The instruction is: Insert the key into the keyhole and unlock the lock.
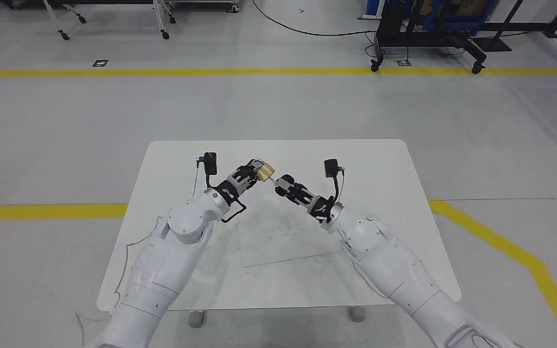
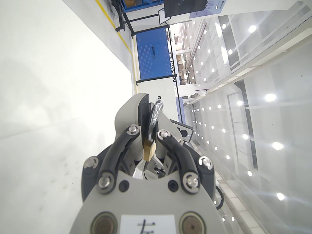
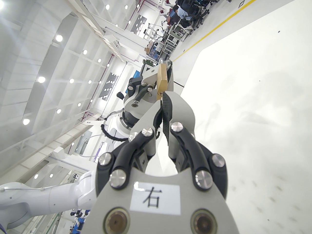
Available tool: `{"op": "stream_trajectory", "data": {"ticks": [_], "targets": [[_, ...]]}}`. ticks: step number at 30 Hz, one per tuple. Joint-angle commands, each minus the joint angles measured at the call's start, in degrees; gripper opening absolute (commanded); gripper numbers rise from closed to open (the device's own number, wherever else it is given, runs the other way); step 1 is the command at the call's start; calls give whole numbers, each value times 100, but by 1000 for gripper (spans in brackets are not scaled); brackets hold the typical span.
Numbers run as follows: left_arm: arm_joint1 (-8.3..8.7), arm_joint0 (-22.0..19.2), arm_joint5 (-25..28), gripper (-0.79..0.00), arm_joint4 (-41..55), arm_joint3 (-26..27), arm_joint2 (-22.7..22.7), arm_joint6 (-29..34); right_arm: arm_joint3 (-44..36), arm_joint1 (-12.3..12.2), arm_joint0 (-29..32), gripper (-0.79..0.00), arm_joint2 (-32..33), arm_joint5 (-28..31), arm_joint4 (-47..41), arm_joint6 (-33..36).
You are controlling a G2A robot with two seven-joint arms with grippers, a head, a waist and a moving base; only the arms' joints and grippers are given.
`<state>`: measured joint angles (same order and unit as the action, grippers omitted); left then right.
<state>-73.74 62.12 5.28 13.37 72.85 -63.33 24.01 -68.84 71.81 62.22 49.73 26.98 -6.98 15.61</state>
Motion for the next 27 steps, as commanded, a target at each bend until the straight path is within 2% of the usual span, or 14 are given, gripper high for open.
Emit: {"op": "stream_trajectory", "data": {"ticks": [1,16,17,18,20,21,22,27], "targets": [[-4,12,7,-785,-5,5,-1,-1,8,12,0,-785,9,-11,23,2],[-46,-12,-51,-785,28,-68,23,133,43,128,-13,-785,64,-83,170,-82],[-49,-14,-50,-785,26,-71,22,133,53,136,-17,-757,67,-91,189,-96],[-51,-14,-57,-785,28,-75,20,134,57,145,-15,-502,74,-90,178,-110],[-53,-20,-73,-785,36,-80,5,135,68,158,-18,-409,99,-75,168,-121],[-54,-22,-83,-785,50,-84,-8,139,72,161,-11,-332,123,-44,160,-138],[-55,-24,-95,-785,71,-89,-24,145,72,163,-2,-6,150,-7,150,-153],[-56,-40,-202,-785,181,-129,-105,166,25,146,111,0,358,239,82,-212]]}}
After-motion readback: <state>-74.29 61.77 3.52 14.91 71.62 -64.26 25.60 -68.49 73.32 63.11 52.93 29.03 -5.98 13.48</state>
